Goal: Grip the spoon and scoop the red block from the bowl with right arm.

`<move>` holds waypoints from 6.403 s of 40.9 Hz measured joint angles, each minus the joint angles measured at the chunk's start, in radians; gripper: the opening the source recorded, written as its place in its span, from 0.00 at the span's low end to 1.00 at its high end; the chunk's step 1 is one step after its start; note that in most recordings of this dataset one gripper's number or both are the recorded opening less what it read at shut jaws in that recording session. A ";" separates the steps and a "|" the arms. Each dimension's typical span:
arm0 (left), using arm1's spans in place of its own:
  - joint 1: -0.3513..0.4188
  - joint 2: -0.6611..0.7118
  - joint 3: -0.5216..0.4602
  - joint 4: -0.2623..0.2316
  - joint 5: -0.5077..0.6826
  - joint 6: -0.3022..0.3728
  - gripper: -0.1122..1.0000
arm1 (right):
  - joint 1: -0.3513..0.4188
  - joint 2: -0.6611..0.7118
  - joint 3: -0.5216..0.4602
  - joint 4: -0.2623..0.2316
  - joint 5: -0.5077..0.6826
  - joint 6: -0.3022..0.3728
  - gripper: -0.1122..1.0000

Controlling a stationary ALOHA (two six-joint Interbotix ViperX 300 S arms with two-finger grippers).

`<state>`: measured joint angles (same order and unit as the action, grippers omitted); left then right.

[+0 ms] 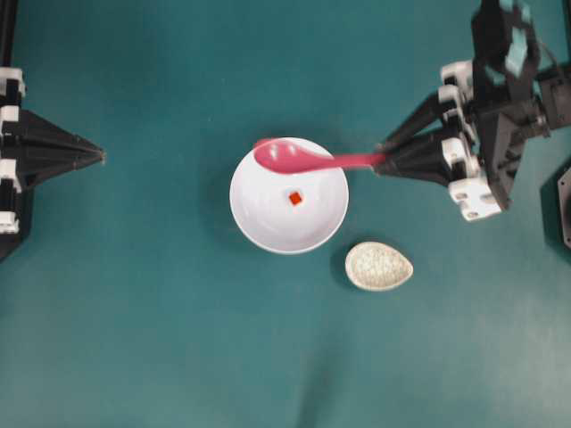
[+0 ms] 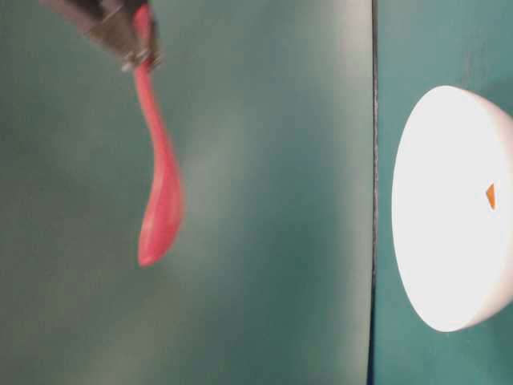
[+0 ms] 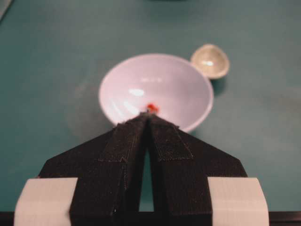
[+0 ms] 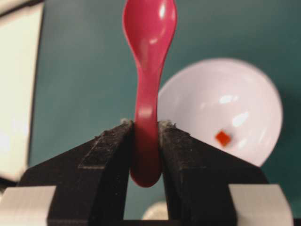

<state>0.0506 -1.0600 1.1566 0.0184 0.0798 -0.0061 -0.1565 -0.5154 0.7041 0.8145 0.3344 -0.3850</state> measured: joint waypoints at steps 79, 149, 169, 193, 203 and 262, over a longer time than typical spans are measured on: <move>0.046 -0.005 -0.003 0.000 0.028 0.003 0.10 | 0.084 0.611 -0.526 -0.704 0.799 0.534 0.33; 0.046 -0.005 -0.005 0.000 0.026 0.003 0.10 | 0.086 0.650 -0.528 -0.713 0.520 0.543 0.33; 0.046 -0.005 -0.005 0.000 0.026 0.003 0.10 | 0.106 0.586 -0.425 -0.713 0.454 0.611 0.33; 0.048 -0.005 -0.003 0.000 0.025 0.002 0.10 | 0.135 0.362 -0.107 -0.715 0.183 0.690 0.33; 0.046 -0.005 -0.003 0.000 0.026 0.002 0.10 | 0.135 0.285 0.021 -0.713 0.061 0.690 0.33; 0.048 -0.006 -0.003 0.000 0.066 -0.043 0.10 | 0.132 0.107 -0.153 -0.715 0.201 0.683 0.33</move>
<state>0.0982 -1.0661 1.1536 0.0184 0.1457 -0.0491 -0.0245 -0.4080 0.5507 0.0997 0.5354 0.2976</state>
